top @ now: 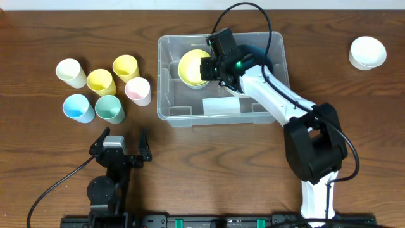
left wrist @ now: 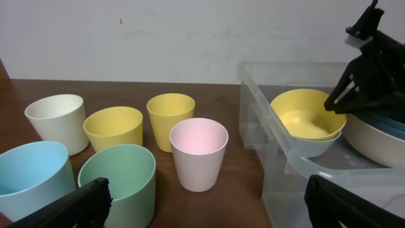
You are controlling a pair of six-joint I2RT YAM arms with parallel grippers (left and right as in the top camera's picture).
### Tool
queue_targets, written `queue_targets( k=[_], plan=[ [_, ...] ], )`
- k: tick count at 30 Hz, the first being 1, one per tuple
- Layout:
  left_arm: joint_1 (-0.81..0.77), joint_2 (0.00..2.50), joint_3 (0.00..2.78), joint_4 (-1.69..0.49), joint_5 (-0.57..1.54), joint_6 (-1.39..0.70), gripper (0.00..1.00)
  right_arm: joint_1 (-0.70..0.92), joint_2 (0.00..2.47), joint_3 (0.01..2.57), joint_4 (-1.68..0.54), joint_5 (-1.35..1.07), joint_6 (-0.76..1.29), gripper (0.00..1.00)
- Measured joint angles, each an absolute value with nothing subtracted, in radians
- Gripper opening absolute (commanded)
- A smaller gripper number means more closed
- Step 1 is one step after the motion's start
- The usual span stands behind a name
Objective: Pack container
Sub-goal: 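Lower the yellow bowl into the grey bowl and open the gripper, then move the right gripper to the white bowl and grasp its rim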
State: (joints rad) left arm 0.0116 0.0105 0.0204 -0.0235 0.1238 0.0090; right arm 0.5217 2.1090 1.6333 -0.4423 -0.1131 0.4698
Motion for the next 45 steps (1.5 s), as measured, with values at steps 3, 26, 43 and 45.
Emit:
queue_targets(
  k=[3, 26, 43, 45],
  plan=[
    [0.012, 0.01, 0.02, -0.023, 0.124, 0.009, 0.98, 0.522, 2.111, 1.633, -0.442, -0.112, 0.469, 0.23],
    [0.012, 0.01, 0.02, -0.023, 0.124, 0.009, 0.98, 0.464, 2.061, 1.949, -0.776, -0.092, 0.381, 0.54],
    [0.012, 0.01, 0.02, -0.024, 0.124, 0.009, 0.98, -0.242, 1.956, 2.019, -1.09, -0.045, 0.441, 0.74],
    [0.012, 0.01, 0.02, -0.023, 0.124, 0.009, 0.98, -0.301, 1.987, 2.008, -1.095, -0.046, 0.451, 0.74]
  ],
)
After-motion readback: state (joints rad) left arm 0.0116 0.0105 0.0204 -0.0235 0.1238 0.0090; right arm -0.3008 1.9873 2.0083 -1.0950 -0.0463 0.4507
